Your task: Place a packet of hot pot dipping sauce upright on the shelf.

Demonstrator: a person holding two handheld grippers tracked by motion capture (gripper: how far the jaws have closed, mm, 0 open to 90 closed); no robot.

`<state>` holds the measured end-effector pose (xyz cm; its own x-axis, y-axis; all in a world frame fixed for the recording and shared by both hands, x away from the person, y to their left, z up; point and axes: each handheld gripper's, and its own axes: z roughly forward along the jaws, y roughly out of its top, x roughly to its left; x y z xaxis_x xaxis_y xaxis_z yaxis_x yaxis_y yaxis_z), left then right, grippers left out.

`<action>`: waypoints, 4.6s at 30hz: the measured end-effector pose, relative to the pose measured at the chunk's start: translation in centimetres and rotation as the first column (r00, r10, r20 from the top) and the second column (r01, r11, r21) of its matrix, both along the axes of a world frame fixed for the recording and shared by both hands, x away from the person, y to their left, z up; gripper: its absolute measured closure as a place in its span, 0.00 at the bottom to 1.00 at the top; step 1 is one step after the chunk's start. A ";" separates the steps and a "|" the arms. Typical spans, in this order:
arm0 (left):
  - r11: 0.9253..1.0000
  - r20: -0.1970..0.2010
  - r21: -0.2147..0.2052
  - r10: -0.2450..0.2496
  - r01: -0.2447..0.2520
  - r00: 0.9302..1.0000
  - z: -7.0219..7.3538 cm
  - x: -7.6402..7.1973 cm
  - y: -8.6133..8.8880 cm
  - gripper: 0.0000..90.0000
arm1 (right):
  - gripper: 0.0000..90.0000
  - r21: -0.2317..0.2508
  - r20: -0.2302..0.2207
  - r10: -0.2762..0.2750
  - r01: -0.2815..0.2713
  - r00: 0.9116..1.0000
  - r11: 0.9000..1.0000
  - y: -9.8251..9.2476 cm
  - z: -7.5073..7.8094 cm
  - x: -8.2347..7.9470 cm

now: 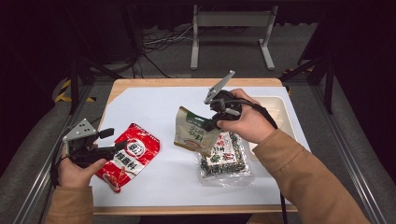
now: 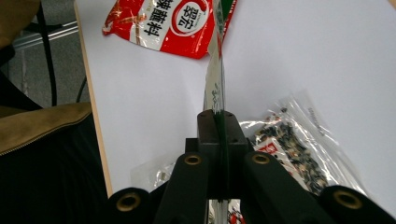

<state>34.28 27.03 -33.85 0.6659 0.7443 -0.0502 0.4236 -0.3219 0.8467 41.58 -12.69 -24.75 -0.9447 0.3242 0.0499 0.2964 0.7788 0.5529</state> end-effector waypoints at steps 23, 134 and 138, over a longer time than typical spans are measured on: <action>0.998 -0.019 -0.023 0.064 -0.064 0.998 -0.6 -1.8 1.5 0.36 | 1.00 -0.031 0.098 -0.116 0.120 0.988 0.992 -6.6 3.3 2.7; 0.993 -0.069 -0.035 0.107 -0.110 0.992 -2.0 -3.4 2.0 0.35 | 0.99 -0.219 0.406 -0.126 0.231 0.905 0.948 -18.5 -1.4 10.9; 0.993 -0.072 -0.039 0.106 -0.109 0.992 -2.0 -3.3 1.9 0.35 | 0.99 -0.214 0.389 -0.145 0.242 0.910 0.946 -18.8 -2.1 11.0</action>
